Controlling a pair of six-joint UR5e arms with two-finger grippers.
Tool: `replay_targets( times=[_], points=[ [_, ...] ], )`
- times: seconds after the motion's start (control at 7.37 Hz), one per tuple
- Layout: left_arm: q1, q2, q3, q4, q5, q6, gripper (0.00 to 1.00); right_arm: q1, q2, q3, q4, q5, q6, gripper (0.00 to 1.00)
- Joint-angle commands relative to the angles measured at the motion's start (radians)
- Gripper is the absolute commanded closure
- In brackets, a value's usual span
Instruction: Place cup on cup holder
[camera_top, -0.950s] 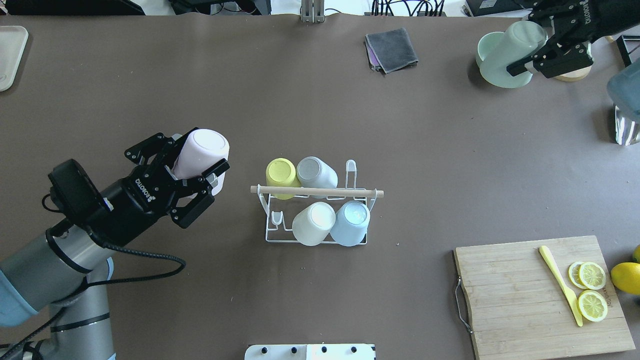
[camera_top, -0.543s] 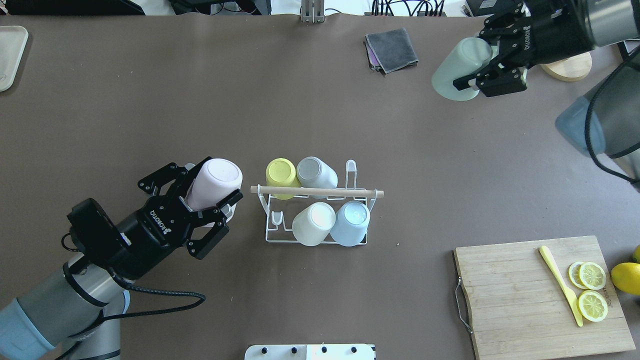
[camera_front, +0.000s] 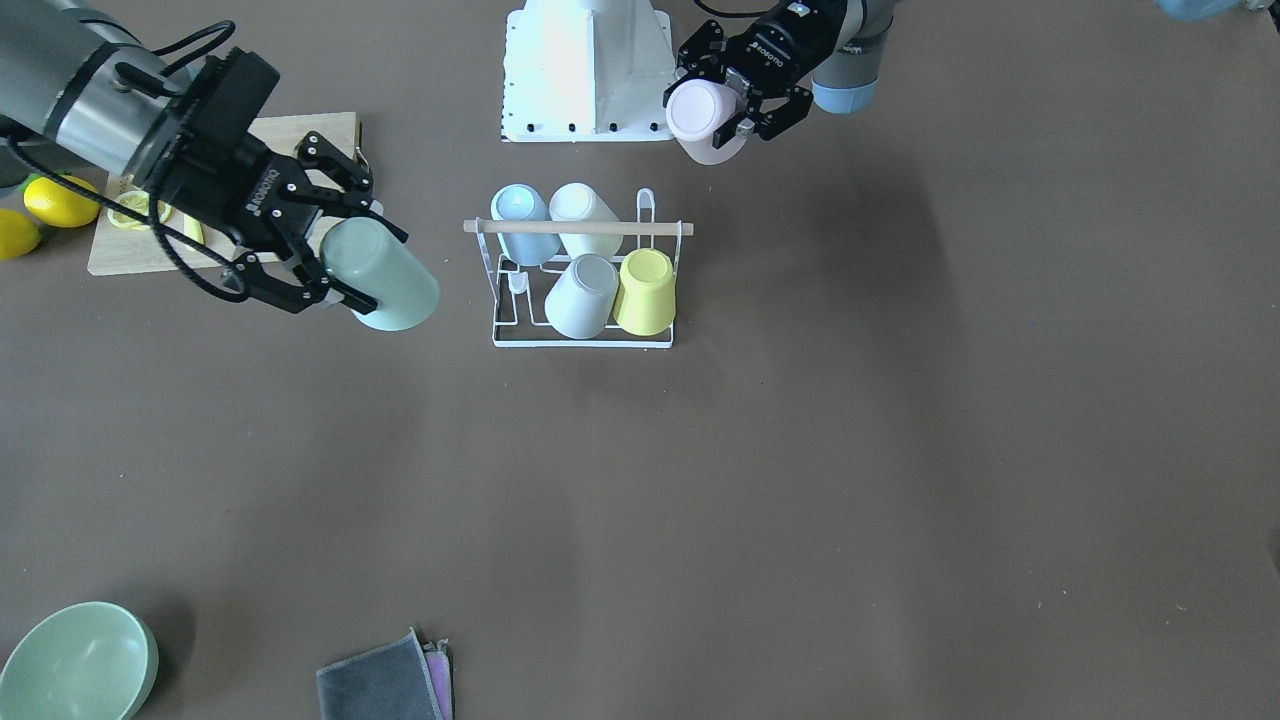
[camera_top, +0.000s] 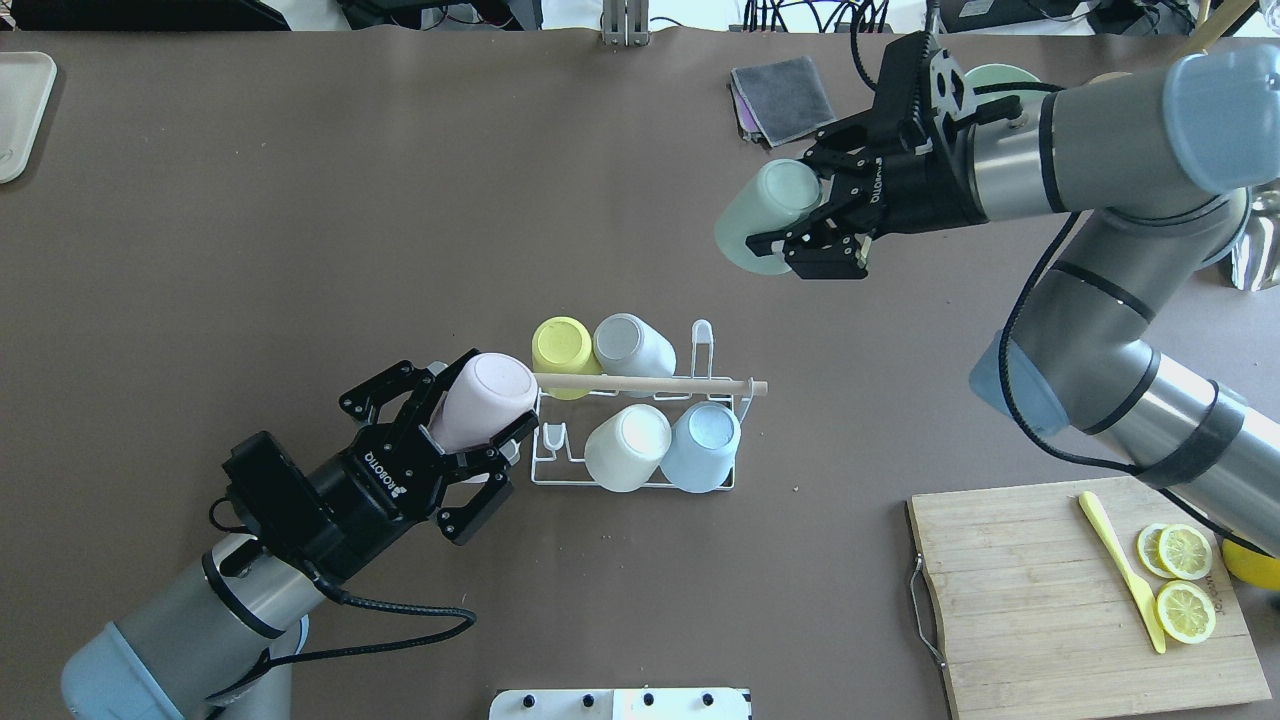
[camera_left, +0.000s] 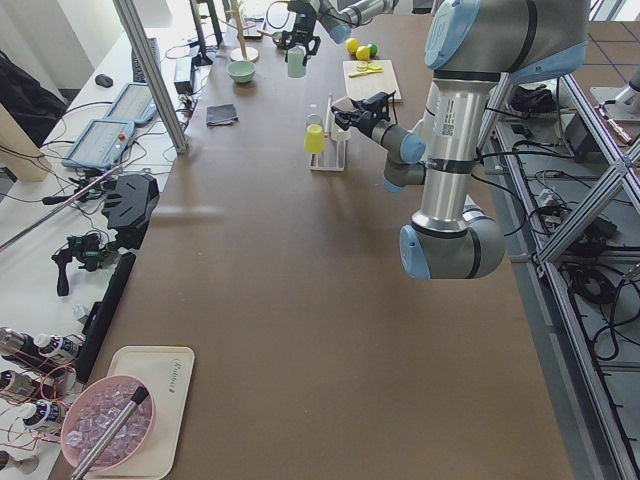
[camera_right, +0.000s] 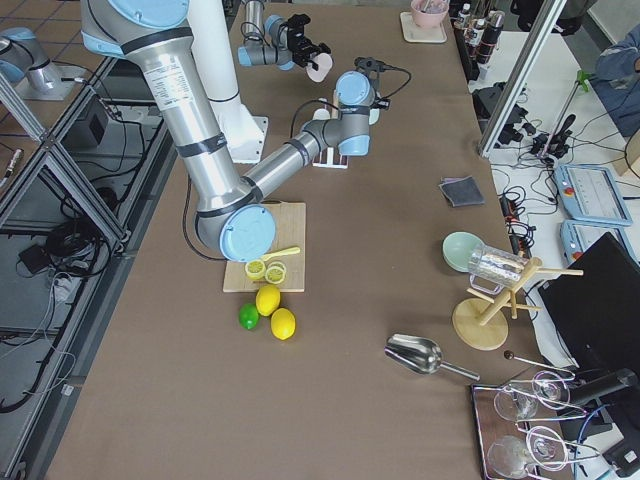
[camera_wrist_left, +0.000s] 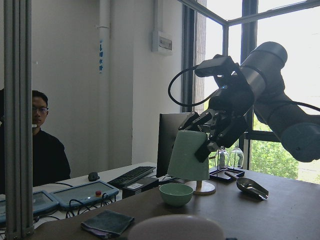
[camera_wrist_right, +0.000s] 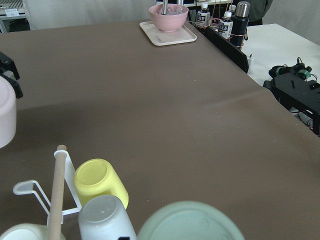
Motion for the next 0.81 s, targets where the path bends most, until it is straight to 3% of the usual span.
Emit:
replay_targets(
  times=[0.0, 0.14, 0.68],
  points=[
    [-0.004, -0.06, 0.003, 0.083, 0.001, -0.003, 1.0, -0.111, 0.014, -0.005, -0.003, -0.103, 0.016, 1.0],
    [-0.004, -0.067, 0.015, 0.095, 0.001, -0.004, 1.0, -0.166, 0.014, -0.006, -0.01, -0.159, 0.013, 1.0],
    [0.001, -0.099, 0.095, 0.092, 0.021, -0.009, 1.0, -0.175, 0.057, 0.006, -0.191, -0.152, -0.001, 1.0]
  ],
)
